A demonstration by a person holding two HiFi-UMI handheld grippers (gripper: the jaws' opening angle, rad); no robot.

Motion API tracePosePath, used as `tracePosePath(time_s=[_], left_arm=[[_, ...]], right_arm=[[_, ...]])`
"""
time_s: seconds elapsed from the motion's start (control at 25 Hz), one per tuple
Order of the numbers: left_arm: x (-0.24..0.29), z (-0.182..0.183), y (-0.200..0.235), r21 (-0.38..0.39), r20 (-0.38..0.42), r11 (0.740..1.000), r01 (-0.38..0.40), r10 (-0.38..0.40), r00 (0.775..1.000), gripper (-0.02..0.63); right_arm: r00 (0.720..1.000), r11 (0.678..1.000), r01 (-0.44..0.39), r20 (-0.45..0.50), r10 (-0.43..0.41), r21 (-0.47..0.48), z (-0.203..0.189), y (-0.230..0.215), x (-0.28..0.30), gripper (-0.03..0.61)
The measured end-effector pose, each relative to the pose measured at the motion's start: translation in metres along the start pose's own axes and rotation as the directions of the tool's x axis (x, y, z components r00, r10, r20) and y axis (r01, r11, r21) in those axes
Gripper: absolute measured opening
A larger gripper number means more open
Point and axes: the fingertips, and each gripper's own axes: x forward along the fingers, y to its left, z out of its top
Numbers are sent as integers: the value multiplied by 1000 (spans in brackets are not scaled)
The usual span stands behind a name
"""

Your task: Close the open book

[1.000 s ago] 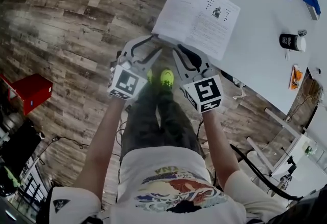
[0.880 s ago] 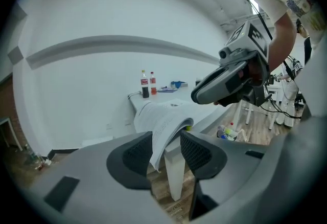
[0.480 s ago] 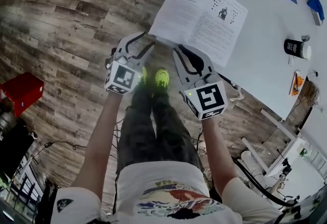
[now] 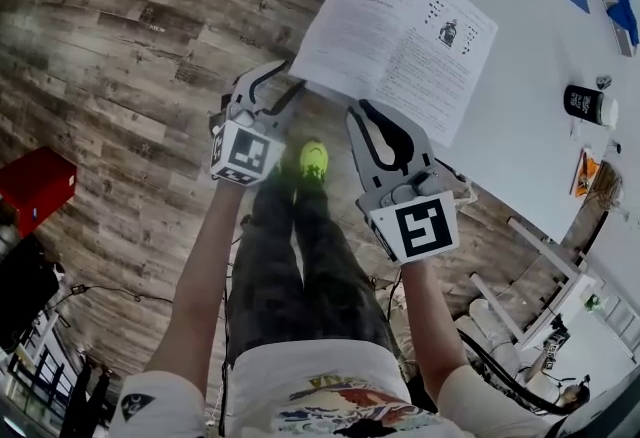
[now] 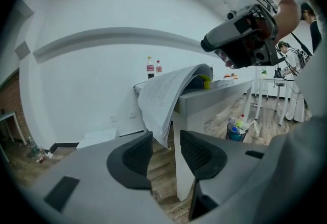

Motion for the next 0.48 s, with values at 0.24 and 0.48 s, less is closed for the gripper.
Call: tracePosePath(time_s=[0.24, 0.48], left_arm=[[7, -10, 11, -32, -11, 999, -41, 40, 999, 147], [0, -6, 26, -50, -15, 995, -85, 84, 996, 147]], right_arm=[[1000, 1000, 0, -1, 0, 1, -1, 2, 2, 37], [1000, 1000, 6, 24, -6, 7, 6, -1, 0, 37]])
